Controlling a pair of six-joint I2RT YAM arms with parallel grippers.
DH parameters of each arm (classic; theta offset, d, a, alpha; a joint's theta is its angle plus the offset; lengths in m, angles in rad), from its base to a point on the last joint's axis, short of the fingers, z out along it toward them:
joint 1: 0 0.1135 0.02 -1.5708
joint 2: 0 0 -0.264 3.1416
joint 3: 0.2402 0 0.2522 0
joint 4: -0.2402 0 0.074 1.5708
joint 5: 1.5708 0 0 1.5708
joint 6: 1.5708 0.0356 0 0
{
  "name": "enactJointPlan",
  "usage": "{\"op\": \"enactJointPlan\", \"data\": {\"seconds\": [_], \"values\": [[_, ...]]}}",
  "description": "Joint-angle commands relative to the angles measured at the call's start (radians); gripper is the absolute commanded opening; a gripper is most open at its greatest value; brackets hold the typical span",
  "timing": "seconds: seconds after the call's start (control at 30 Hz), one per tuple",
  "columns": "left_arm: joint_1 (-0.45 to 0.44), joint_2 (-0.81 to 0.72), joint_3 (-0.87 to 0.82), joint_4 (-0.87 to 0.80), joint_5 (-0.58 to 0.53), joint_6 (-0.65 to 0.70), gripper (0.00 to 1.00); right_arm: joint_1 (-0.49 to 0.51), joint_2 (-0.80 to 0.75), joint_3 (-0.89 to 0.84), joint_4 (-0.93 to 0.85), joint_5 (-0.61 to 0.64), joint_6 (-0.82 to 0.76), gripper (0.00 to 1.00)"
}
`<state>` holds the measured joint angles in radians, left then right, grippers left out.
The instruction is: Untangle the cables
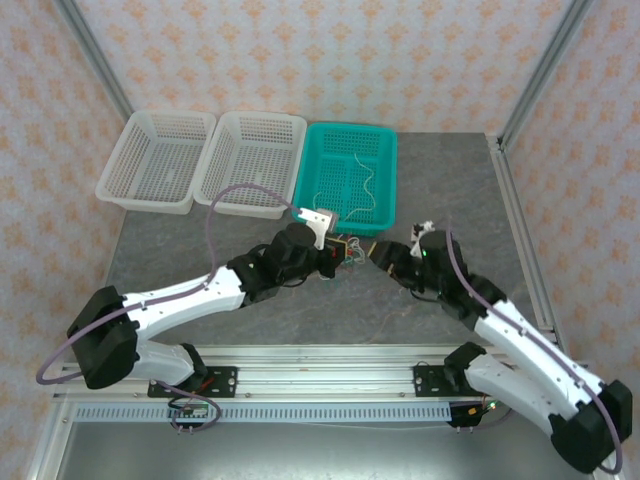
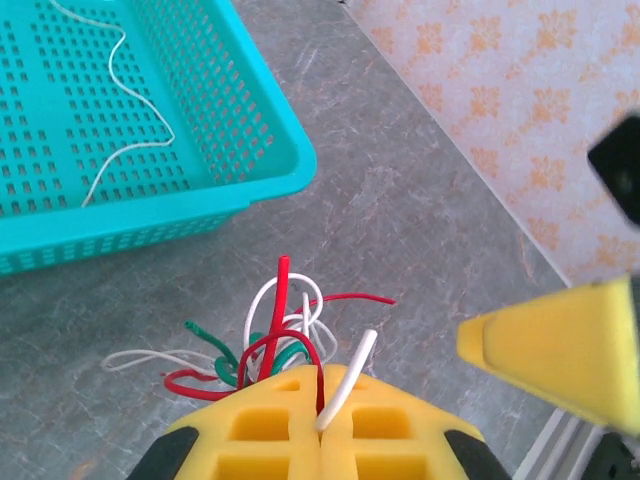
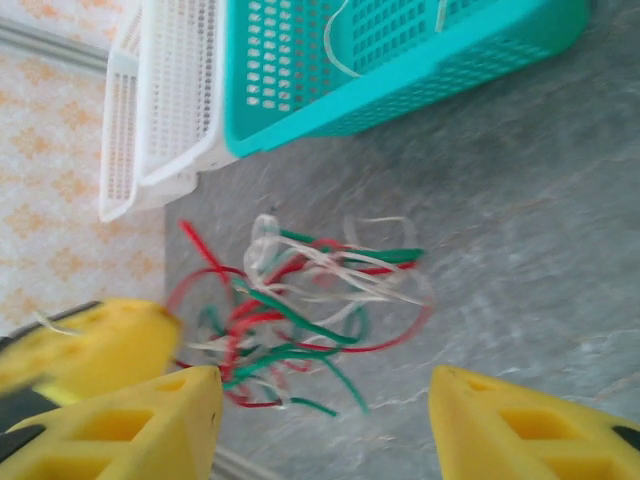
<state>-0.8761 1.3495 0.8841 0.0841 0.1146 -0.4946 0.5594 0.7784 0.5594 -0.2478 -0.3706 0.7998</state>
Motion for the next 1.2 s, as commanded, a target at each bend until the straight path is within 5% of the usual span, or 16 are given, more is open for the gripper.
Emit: {"op": "enactJointPlan", "data": {"seconds": [0.0,0.17,0.33,0.5,0.73,1.0,1.07,1.17], "values": [[0.008,0.019,0.030,0.014,0.004,-0.138,0.00,0.002,-0.033,-0.155,0.309,0.042,-0.016,0.60],[0.007,0.062,0.066,-0.008,0.035,-0.234,0.00,0.113,0.046,-0.285,0.708,-0.025,0.040,0.85],[0.007,0.110,0.109,-0.024,0.054,-0.293,0.00,0.181,0.178,-0.301,0.917,-0.072,0.012,0.89],[0.009,0.132,0.102,0.061,0.104,-0.374,0.00,0.188,0.261,-0.278,0.937,0.063,-0.079,0.88],[0.011,0.110,0.095,0.068,0.146,-0.434,0.00,0.188,0.342,-0.241,0.951,0.205,-0.172,0.71],[0.035,0.049,0.064,0.053,0.155,-0.465,0.00,0.188,0.395,-0.239,1.015,0.109,-0.172,0.04],[0.053,0.026,0.062,0.014,0.141,-0.438,0.02,0.188,0.389,-0.237,0.970,0.087,-0.155,0.00],[0.078,-0.024,0.075,-0.082,0.102,-0.353,0.37,0.188,0.393,-0.200,0.846,0.006,-0.160,0.00]]}}
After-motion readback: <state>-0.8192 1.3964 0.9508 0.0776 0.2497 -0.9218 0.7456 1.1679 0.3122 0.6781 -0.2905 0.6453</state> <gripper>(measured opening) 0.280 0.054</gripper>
